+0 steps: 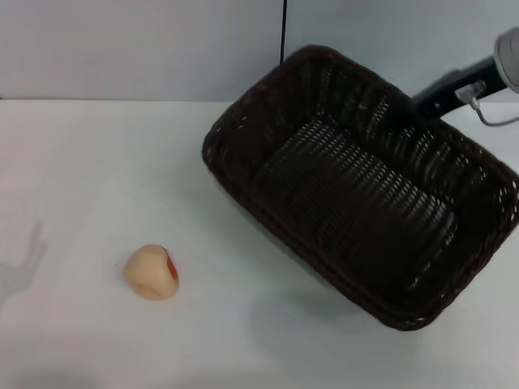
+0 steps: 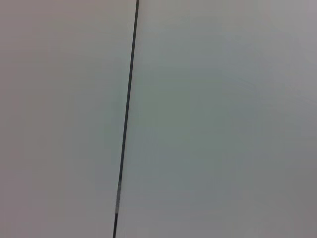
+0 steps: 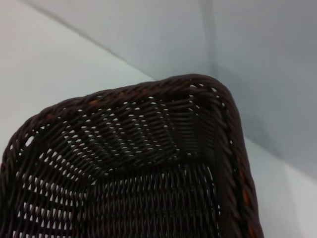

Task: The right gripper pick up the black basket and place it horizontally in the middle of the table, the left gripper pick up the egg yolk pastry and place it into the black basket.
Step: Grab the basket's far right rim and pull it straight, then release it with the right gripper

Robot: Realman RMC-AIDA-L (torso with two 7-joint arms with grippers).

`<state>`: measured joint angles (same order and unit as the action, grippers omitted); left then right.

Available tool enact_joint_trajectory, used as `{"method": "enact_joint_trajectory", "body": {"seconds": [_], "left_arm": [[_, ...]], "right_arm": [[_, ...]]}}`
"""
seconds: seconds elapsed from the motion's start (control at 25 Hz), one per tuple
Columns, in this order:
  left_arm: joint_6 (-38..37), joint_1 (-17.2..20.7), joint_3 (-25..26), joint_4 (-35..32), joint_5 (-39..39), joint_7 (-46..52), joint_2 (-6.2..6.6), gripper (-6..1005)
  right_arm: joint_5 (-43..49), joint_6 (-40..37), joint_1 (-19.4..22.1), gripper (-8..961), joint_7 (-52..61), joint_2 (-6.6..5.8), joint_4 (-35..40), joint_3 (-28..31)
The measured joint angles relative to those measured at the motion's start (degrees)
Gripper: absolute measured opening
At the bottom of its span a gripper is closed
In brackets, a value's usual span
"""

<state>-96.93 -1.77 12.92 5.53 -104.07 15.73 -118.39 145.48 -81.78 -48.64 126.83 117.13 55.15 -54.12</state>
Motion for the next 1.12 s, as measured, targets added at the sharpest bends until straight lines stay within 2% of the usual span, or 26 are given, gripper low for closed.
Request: {"method": "enact_joint_trajectory", "body": {"seconds": [0.24,0.36,0.68,0.92,1.12], "left_arm": [[-2.2,1.5,0.0,-0.2,0.0,-0.1,0.09,810],[-3.0,2.3,0.0,-0.1,0.0,-0.1,0.06,809],[-5.3,3.5,0.0,1.1,0.0,-0.1,-0.22,809],[-6.2,3.9,-0.3,1.7,-0.1,-0.1,-0.17,809],[-6.3,4.0,-1.5,1.9,-0.1,0.0,-0.21,809]], "right_arm": [[-7.0,-0.3,-1.4,146,-16.2,0.74,3.1,-5.4],[-7.8,-0.7,-2.3,146,-19.6,0.74,2.8,-7.1],[-5.0,0.4,-3.7,146,-23.9,0.93,3.2,-16.8],[-4.7,1.1,-3.9,147,-28.4,1.01,3.0,-16.7],[-8.4,4.3,-2.5,147,-32.4,1.69,2.1,-16.9]]}}
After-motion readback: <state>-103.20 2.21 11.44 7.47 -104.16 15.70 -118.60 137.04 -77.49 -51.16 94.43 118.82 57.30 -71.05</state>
